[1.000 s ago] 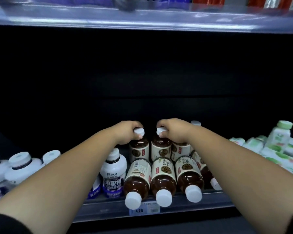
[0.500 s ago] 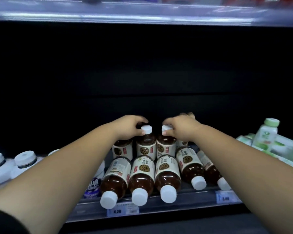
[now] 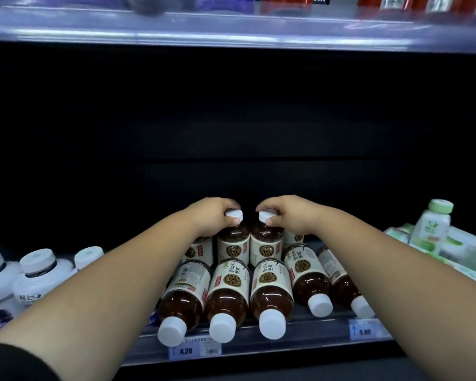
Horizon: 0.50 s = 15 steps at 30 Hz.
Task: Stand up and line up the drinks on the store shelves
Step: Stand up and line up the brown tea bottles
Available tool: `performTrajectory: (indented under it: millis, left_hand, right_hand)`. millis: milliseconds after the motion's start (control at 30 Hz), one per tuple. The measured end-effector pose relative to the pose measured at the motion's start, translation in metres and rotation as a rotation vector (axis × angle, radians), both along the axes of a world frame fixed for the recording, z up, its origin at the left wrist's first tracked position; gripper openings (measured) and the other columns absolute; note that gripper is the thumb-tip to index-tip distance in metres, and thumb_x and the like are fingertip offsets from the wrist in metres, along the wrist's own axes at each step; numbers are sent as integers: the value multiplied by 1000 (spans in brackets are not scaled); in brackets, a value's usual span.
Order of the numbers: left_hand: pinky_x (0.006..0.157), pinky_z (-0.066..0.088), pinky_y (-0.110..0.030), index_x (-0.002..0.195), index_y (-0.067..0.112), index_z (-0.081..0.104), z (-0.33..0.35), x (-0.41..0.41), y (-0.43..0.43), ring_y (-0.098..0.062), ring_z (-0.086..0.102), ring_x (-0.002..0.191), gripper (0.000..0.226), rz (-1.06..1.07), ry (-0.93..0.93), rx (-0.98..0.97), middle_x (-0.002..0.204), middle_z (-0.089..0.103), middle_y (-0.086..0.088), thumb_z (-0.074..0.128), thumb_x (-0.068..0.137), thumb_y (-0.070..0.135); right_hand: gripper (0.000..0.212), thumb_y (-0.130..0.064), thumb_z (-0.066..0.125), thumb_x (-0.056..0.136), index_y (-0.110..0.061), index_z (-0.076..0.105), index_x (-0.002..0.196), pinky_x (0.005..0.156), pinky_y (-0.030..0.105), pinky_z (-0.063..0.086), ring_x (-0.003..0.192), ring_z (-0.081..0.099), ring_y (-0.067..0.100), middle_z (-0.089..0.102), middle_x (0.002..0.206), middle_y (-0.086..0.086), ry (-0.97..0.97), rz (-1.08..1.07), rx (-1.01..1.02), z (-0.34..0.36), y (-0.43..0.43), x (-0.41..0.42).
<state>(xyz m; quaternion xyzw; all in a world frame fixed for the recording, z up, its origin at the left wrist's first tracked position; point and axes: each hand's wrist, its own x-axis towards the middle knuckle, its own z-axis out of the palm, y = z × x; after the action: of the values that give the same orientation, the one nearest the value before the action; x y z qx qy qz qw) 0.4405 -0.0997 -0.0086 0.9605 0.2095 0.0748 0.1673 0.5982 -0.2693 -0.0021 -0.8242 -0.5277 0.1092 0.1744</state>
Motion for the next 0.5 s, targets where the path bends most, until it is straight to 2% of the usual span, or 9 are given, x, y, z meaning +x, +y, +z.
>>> performTrajectory:
  millis: [67,133,233,300,400,500]
  left_hand:
    - [102,46,-38,137,35,53,1,2,-1,-14,55,120,46,-2,8,-12,135,58,7,63,92,41]
    - [104,45,-36,139,36,50,1,5,-2,-14,54,123,50,-4,-17,-28,138,56,7,64,91,41]
    - [103,47,-36,136,42,52,1,12,-12,-11,57,120,46,-41,-98,-84,135,59,7,65,91,39]
    - [104,46,-38,135,43,53,3,22,-23,-12,55,122,45,-93,-123,-55,136,57,8,65,92,39]
    - [107,43,-38,138,39,51,2,35,-37,-13,52,127,47,-146,-104,-31,140,55,10,64,93,39]
    - [105,45,-38,136,42,52,-4,40,-39,-11,55,122,44,-152,-63,-27,135,58,12,62,94,39]
  right_hand:
    - [43,-33,70,92,-35,60,134,102,32,47,118,58,12,63,132,-6,30,-17,145,3,-8,4]
    - [45,-31,71,92,-31,61,135,104,32,46,122,58,17,62,135,0,-33,-114,321,6,-16,19]
    - [54,-33,63,98,-26,46,149,113,29,35,139,45,20,48,152,3,-28,-166,216,3,-27,36]
    - [55,-33,58,101,-23,42,152,112,26,32,141,42,19,45,154,3,27,-153,124,-5,-30,40]
    - [51,-30,57,102,-20,44,150,110,27,35,138,46,20,49,151,5,34,-150,128,-12,-26,41]
    - [53,-35,56,101,-20,44,150,112,33,38,136,47,21,50,150,6,52,-163,120,-11,-23,45]
